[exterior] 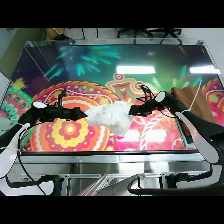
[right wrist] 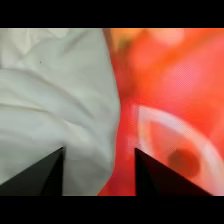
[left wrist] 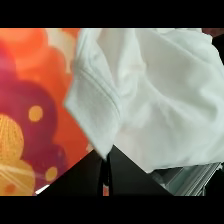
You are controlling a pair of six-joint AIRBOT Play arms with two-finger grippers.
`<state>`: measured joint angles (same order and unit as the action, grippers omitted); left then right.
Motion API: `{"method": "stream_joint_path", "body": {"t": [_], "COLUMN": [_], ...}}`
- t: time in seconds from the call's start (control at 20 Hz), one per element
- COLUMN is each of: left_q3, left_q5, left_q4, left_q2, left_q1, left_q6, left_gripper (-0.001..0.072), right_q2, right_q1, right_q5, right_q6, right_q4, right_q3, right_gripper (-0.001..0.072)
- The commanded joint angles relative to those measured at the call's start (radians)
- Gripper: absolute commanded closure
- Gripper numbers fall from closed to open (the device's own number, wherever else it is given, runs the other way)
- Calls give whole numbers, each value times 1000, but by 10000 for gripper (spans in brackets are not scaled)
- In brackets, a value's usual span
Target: Fold the shirts.
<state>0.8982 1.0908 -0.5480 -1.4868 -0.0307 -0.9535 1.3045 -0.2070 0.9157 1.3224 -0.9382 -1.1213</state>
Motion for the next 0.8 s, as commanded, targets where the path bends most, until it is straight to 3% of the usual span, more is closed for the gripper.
{"method": "stream_joint_path", "body": {"t": [0.0,0.05,0.1,0.15,0.35,0.55,0.75], "left_q3": [1,1,2,5,151,592,1061], "left_q5": [10,9,10,9,84,195,192], "left_q4": [-9,-10,-6,-7,-8,-24,-274], "left_q2": [-20,-19,-17,-10,99,271,409], "left_q1": [-10,-10,-10,-10,-21,-36,-35], "left_q6": [6,7,7,7,1,-65,-191], "left_gripper": [695,695,695,695,696,697,696], "right_q2": [24,27,27,26,-19,-123,-240], "right_q1": [-1,-1,0,0,31,124,139], "right_q5": [8,8,8,8,105,243,280], "right_q6": [-128,-183,-248,-298,-332,-328,-331], "right_q4": [138,213,290,343,344,345,291], "right_q3": [1,1,1,-3,-198,-680,-1032], "right_gripper": [444,496,621,691,693,693,693]}}
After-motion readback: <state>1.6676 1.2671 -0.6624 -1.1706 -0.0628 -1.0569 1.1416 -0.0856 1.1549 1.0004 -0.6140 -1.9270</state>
